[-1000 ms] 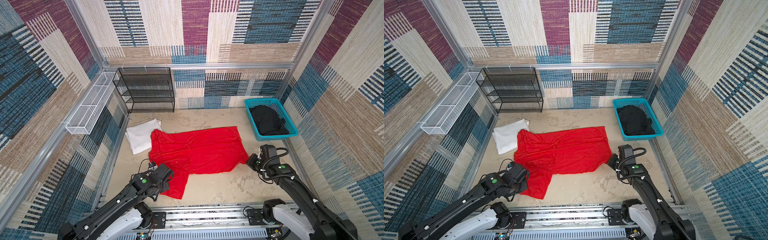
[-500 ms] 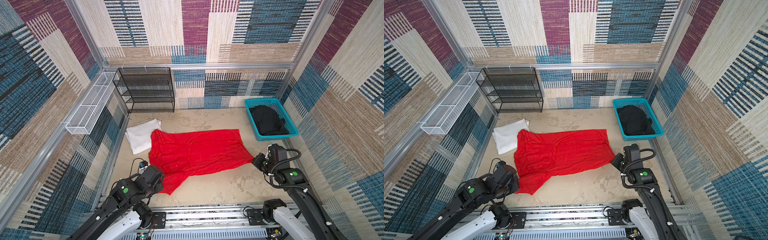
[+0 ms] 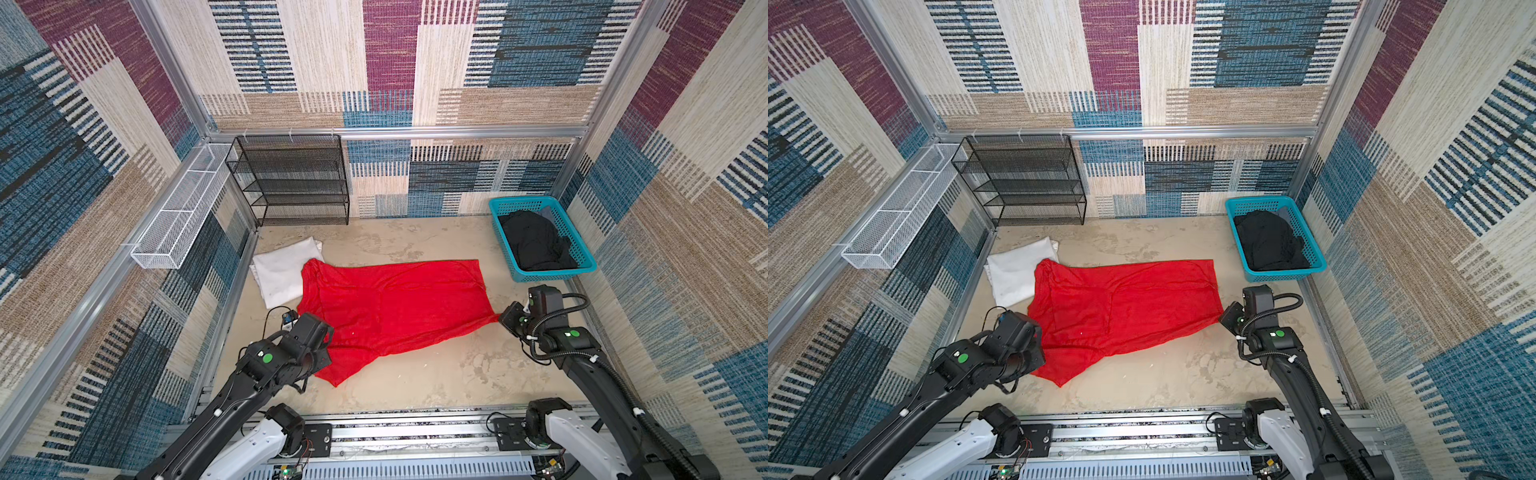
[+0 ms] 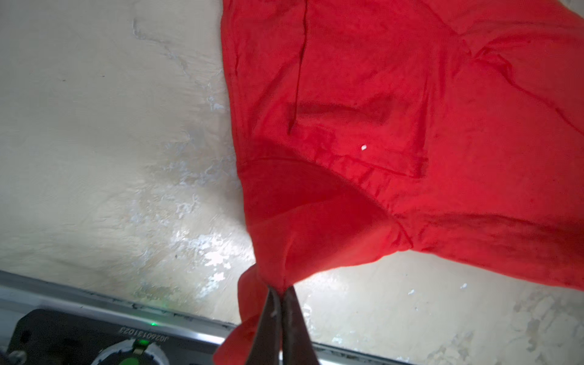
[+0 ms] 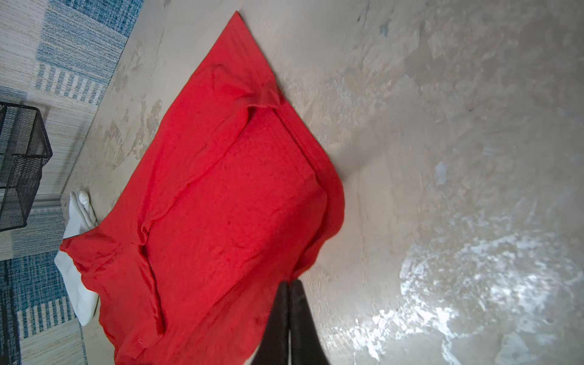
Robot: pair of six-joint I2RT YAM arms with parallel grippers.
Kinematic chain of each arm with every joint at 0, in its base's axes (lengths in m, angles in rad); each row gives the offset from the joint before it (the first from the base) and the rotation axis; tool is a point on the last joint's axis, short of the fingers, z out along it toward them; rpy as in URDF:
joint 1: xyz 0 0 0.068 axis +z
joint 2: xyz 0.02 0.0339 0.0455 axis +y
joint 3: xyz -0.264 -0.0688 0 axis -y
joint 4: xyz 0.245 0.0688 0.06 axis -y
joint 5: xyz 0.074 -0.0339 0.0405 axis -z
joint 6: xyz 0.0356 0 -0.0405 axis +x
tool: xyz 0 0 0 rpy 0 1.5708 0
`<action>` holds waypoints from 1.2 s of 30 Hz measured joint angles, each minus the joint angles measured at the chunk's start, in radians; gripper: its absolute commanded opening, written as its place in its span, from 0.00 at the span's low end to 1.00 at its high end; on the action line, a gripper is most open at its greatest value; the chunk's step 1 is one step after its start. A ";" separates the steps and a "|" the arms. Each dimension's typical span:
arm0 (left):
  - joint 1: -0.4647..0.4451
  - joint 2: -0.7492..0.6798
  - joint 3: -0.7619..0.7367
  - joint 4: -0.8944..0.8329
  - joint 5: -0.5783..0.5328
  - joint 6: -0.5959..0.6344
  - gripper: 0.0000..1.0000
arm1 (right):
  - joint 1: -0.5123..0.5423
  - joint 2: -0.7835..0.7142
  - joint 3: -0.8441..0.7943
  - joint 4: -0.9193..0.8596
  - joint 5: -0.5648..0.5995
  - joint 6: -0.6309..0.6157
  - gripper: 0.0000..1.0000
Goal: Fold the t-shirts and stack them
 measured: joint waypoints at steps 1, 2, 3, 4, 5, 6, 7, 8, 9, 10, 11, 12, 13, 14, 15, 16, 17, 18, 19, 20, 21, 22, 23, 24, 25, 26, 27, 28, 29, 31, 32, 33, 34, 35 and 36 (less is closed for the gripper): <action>0.033 0.027 0.009 0.025 0.019 0.025 0.00 | -0.005 0.017 0.005 0.018 -0.006 -0.001 0.00; 0.069 0.057 0.026 0.050 0.037 0.054 0.00 | -0.013 0.037 0.014 0.043 -0.010 -0.004 0.00; 0.100 0.083 0.048 0.068 0.045 0.081 0.00 | -0.019 0.054 0.023 0.061 -0.010 -0.007 0.00; 0.130 0.112 0.074 0.084 0.060 0.109 0.00 | -0.025 0.073 0.031 0.083 -0.012 -0.012 0.00; 0.162 0.152 0.106 0.106 0.066 0.140 0.00 | -0.033 0.101 0.042 0.111 -0.017 -0.018 0.00; 0.188 0.190 0.134 0.129 0.079 0.167 0.00 | -0.039 0.125 0.048 0.135 -0.021 -0.024 0.00; 0.211 0.226 0.158 0.148 0.096 0.192 0.00 | -0.043 0.151 0.055 0.153 -0.027 -0.029 0.00; 0.236 0.264 0.185 0.163 0.110 0.219 0.00 | -0.048 0.185 0.063 0.179 -0.036 -0.032 0.00; 0.254 0.292 0.206 0.176 0.111 0.238 0.00 | -0.052 0.211 0.069 0.197 -0.043 -0.036 0.00; 0.270 0.322 0.226 0.192 0.116 0.259 0.00 | -0.053 0.235 0.074 0.215 -0.048 -0.037 0.00; 0.291 0.356 0.248 0.206 0.134 0.277 0.00 | -0.056 0.261 0.080 0.234 -0.058 -0.040 0.00; 0.307 0.385 0.267 0.218 0.145 0.296 0.00 | -0.058 0.286 0.089 0.253 -0.063 -0.044 0.00; 0.322 0.411 0.281 0.230 0.148 0.307 0.00 | -0.059 0.307 0.097 0.267 -0.067 -0.045 0.00; 0.340 0.441 0.297 0.245 0.163 0.322 0.00 | -0.060 0.334 0.110 0.285 -0.069 -0.048 0.00; 0.354 0.467 0.310 0.258 0.165 0.332 0.00 | -0.060 0.356 0.121 0.299 -0.071 -0.051 0.00; 0.368 0.494 0.325 0.267 0.167 0.345 0.00 | -0.061 0.377 0.131 0.313 -0.076 -0.054 0.00; 0.380 0.522 0.338 0.279 0.178 0.355 0.00 | -0.063 0.403 0.143 0.330 -0.078 -0.055 0.00; 0.391 0.550 0.353 0.290 0.191 0.367 0.00 | -0.065 0.423 0.152 0.341 -0.082 -0.058 0.00; 0.401 0.579 0.368 0.299 0.191 0.375 0.00 | -0.066 0.442 0.159 0.351 -0.086 -0.059 0.00; 0.411 0.610 0.384 0.309 0.196 0.394 0.00 | -0.068 0.465 0.166 0.365 -0.088 -0.062 0.00; 0.418 0.634 0.396 0.318 0.205 0.397 0.00 | -0.069 0.482 0.171 0.373 -0.089 -0.063 0.00; 0.425 0.660 0.410 0.327 0.215 0.398 0.00 | -0.069 0.497 0.172 0.383 -0.094 -0.065 0.00; 0.430 0.688 0.427 0.337 0.215 0.401 0.00 | -0.070 0.511 0.174 0.389 -0.095 -0.066 0.00; 0.434 0.709 0.441 0.343 0.216 0.405 0.00 | -0.070 0.524 0.177 0.393 -0.096 -0.066 0.00; 0.438 0.733 0.458 0.348 0.219 0.407 0.00 | -0.071 0.538 0.181 0.398 -0.096 -0.067 0.00; 0.443 0.761 0.477 0.352 0.225 0.412 0.00 | -0.071 0.550 0.185 0.403 -0.095 -0.068 0.00; 0.447 0.784 0.492 0.360 0.238 0.418 0.00 | -0.072 0.561 0.189 0.409 -0.095 -0.070 0.00; 0.452 0.811 0.507 0.365 0.245 0.423 0.00 | -0.072 0.571 0.194 0.411 -0.095 -0.070 0.00; 0.457 0.835 0.520 0.368 0.245 0.423 0.00 | -0.072 0.582 0.200 0.415 -0.095 -0.070 0.00; 0.469 0.886 0.547 0.373 0.261 0.427 0.00 | -0.074 0.606 0.212 0.418 -0.090 -0.078 0.00; 0.474 0.907 0.558 0.375 0.268 0.427 0.00 | -0.074 0.616 0.217 0.420 -0.084 -0.078 0.00; 0.478 0.925 0.567 0.379 0.268 0.427 0.00 | -0.074 0.626 0.222 0.422 -0.074 -0.082 0.00; 0.481 0.941 0.576 0.383 0.271 0.427 0.00 | -0.074 0.635 0.225 0.422 -0.064 -0.082 0.00; 0.485 0.955 0.584 0.387 0.274 0.427 0.00 | -0.074 0.644 0.230 0.422 -0.059 -0.085 0.00; 0.488 0.967 0.592 0.388 0.278 0.427 0.00 | -0.075 0.653 0.235 0.423 -0.057 -0.086 0.00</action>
